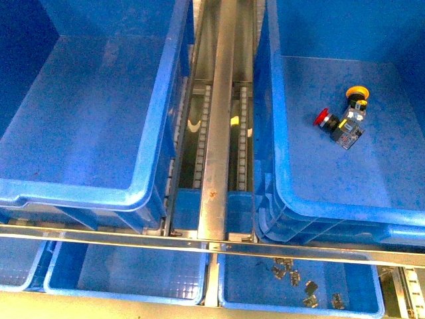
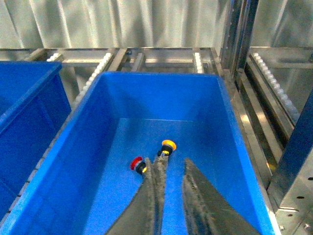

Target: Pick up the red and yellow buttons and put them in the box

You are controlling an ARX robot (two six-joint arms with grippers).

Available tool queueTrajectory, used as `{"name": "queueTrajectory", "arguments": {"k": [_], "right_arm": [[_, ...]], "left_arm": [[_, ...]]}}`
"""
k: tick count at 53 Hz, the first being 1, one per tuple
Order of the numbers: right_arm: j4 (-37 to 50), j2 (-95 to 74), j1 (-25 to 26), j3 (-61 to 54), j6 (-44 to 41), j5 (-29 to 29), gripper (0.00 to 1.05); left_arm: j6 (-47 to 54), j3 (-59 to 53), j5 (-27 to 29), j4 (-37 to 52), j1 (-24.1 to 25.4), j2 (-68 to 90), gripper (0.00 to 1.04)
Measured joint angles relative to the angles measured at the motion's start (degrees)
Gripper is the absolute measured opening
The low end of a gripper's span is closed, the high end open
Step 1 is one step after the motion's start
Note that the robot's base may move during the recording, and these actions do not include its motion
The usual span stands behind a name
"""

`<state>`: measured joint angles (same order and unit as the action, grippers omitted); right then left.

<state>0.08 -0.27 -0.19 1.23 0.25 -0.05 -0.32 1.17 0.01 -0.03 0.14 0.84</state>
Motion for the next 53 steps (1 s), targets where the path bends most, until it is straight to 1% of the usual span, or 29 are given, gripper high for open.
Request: {"name": "queueTrajectory", "arguments": {"k": [9,10,16,17,23,25,28,53], "right_arm": [[0.00,0.00,0.00,-0.02,0.00,0.00,0.52],[0.00,0.00,0.00,-0.02,0.00,0.00,0.54],[0.00,0.00,0.00,0.00,0.00,0.00,0.75],[0.00,0.00,0.00,0.00,0.00,0.00,0.76],[0.00,0.00,0.00,0.00,0.00,0.00,0.96],[0.00,0.00,0.00,0.00,0.04,0.00,1.00],[0.00,0.00,0.00,-0.02,0.00,0.00,0.99],[0.00,0.00,0.00,0.00,0.00,0.00,0.99]], "left_arm": [[0.00,0.00,0.00,0.00,0.00,0.00,0.97],[0.00,0.00,0.00,0.00,0.00,0.00,0.97],[0.00,0.00,0.00,0.00,0.00,0.00,0.97],[0.00,0.00,0.00,0.00,0.00,0.00,0.97],[0.00,0.00,0.00,0.00,0.00,0.00,0.97],[0.00,0.00,0.00,0.00,0.00,0.00,0.97],[0.00,0.00,0.00,0.00,0.00,0.00,0.97],[0.00,0.00,0.00,0.00,0.00,0.00,0.97]]}}
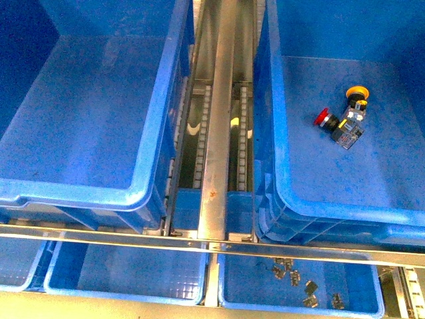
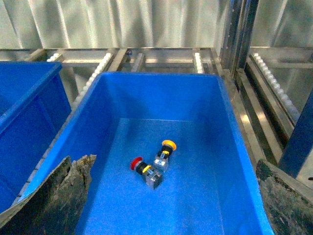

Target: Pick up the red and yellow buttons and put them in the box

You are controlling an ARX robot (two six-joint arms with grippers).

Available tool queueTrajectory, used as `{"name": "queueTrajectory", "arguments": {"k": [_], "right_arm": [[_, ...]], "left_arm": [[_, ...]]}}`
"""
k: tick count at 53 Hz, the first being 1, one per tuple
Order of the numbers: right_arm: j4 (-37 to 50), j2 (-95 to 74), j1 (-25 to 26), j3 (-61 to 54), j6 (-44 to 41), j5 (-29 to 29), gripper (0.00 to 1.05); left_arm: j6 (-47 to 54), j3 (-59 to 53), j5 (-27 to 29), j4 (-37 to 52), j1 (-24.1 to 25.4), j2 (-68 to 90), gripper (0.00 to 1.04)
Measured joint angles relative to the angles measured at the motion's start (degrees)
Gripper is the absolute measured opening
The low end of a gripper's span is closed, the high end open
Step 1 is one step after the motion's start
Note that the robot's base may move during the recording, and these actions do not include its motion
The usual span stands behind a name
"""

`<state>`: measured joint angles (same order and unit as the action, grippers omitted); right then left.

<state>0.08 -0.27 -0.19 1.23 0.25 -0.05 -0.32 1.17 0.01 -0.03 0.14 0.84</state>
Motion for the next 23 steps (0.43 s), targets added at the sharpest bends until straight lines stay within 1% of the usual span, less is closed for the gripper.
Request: {"name": "queueTrajectory", "arguments": {"k": [23], "right_arm": [[0.00,0.00,0.00,-0.02,0.00,0.00,0.99]], "left_arm": [[0.00,0.00,0.00,0.00,0.00,0.00,0.97]]}}
